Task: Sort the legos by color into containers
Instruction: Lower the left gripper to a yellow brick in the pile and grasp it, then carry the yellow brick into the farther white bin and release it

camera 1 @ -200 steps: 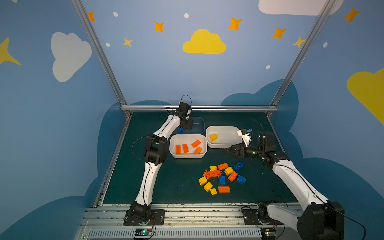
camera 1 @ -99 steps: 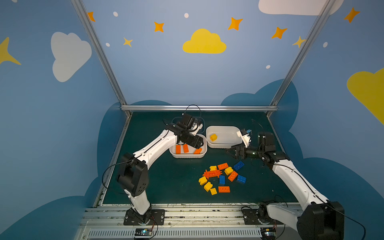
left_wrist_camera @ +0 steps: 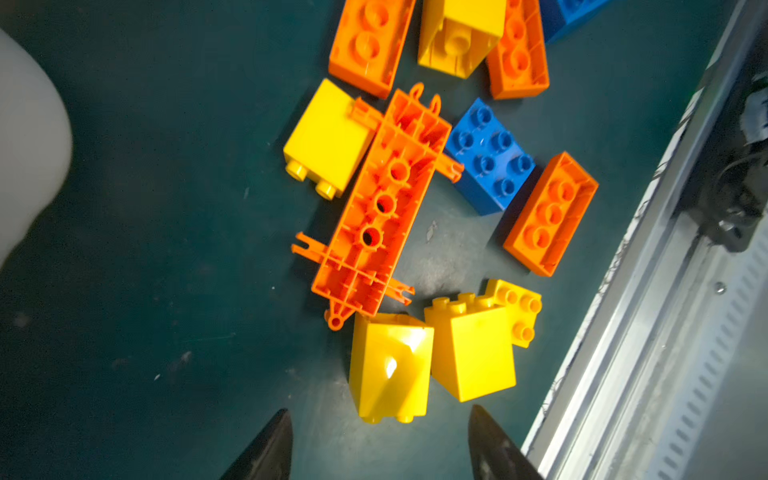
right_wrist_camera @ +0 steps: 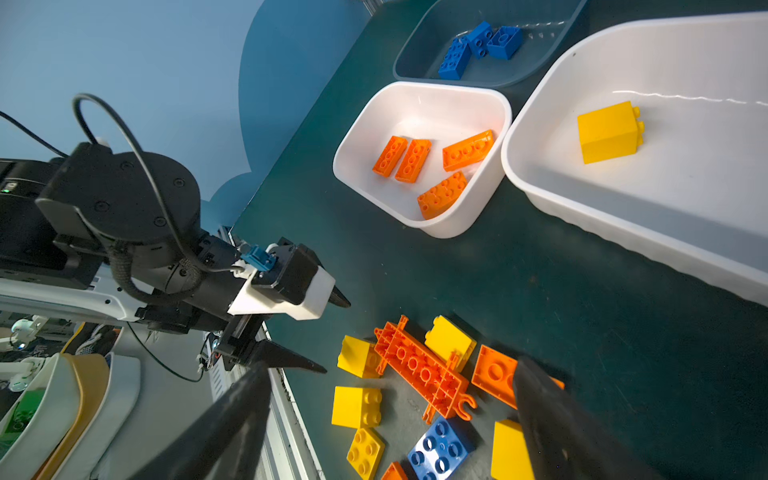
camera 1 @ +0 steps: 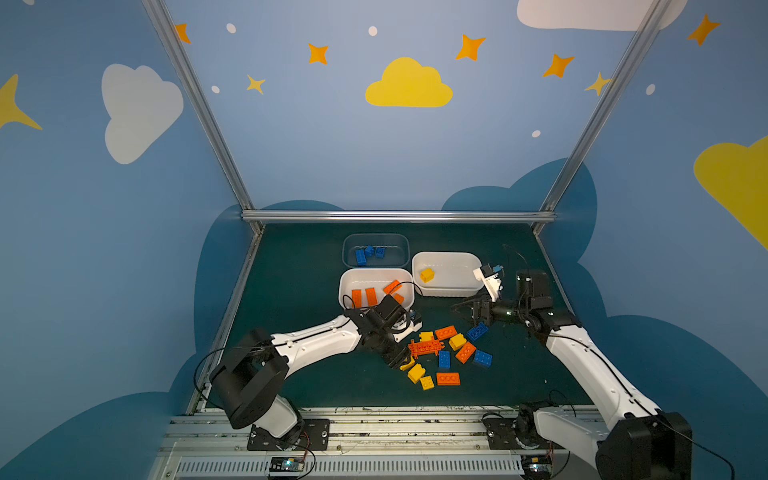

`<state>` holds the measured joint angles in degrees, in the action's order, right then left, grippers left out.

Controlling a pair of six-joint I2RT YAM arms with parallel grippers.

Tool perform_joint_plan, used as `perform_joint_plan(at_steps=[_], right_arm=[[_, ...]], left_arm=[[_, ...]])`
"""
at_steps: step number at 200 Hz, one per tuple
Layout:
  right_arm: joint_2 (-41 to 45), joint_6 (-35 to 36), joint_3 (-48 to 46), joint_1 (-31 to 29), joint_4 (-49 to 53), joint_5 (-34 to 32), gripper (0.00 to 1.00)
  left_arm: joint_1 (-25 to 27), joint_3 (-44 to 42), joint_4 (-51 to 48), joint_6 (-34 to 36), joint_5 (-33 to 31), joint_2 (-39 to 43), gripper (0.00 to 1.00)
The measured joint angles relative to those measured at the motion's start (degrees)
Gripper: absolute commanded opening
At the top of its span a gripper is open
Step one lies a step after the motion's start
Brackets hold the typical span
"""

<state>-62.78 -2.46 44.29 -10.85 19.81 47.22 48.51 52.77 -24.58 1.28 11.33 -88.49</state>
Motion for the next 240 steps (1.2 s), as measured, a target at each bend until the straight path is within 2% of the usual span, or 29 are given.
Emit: perform_joint_plan(at_steps=[50, 75, 102, 123, 135, 172, 204, 240], right_arm=[[0.76, 0.28, -0.26, 0.04, 1.11, -0.07, 0.9], [0.83, 0.39, -0.26, 0.07, 1.46, -0.07, 0.9], [1.01, 0.48, -0.26, 0.15, 1.7, -0.11, 0.9], [1.01, 0.74, -0.26, 0.15, 1.92, -0.2, 0.9], [1.01, 0.83, -0.26, 0.15, 1.95, -0.24, 0.9], [1.38, 1.18, -0.26, 0.33, 2.89, -1.22, 0.9], [3.63, 0.42, -0.61, 0.52, 2.36, -3.41, 0.9], [4.68, -0.59, -1.51, 0.79, 1.4, -5.35, 0.9]], left_arm=[[2.45, -0.11, 2.25, 4.63, -2.16, -3.78, 0.56], [3.37, -0.09, 2.29, 6.27, -3.98, -6.19, 0.46], [3.58, -0.09, 2.38, 7.32, -5.4, -7.43, 0.45], [3.76, -0.04, 3.34, 7.26, -5.31, -8.24, 0.32], [3.96, 0.35, 3.76, 7.39, -5.35, -8.61, 0.27], [4.66, 2.86, 0.39, 7.48, -6.71, -8.66, 0.27], [4.35, 6.1, -4.98, 6.84, -7.15, -4.68, 0.27], [1.77, 17.88, -9.44, 6.23, -4.92, -4.11, 0.28]])
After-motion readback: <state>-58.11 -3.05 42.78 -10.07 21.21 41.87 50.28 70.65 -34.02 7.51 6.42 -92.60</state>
